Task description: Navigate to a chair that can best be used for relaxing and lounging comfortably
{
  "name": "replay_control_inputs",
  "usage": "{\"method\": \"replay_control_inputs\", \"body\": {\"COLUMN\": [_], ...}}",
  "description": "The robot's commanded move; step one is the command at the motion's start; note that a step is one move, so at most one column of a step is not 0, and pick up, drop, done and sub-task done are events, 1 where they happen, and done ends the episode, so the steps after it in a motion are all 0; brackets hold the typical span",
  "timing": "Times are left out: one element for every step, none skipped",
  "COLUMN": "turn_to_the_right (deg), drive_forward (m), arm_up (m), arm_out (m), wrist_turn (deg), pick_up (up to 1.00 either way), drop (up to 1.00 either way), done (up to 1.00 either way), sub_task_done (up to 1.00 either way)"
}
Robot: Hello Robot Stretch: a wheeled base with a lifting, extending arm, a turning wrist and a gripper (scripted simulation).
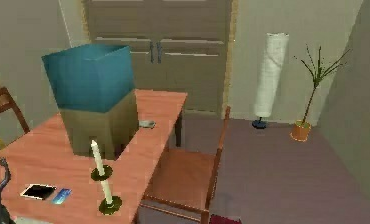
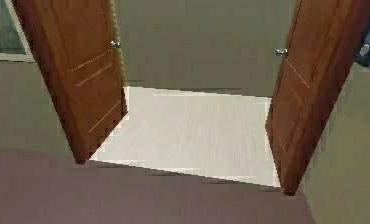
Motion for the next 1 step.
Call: {"method": "replay_control_inputs", "body": {"turn_to_the_right": [0.0], "drive_forward": [0.00], "arm_up": [0.00], "arm_out": [0.00], "wrist_turn": [0.0], "pick_up": [0.00], "drop": [0.00], "done": [1.00], "sub_task_done": [0.00]}}
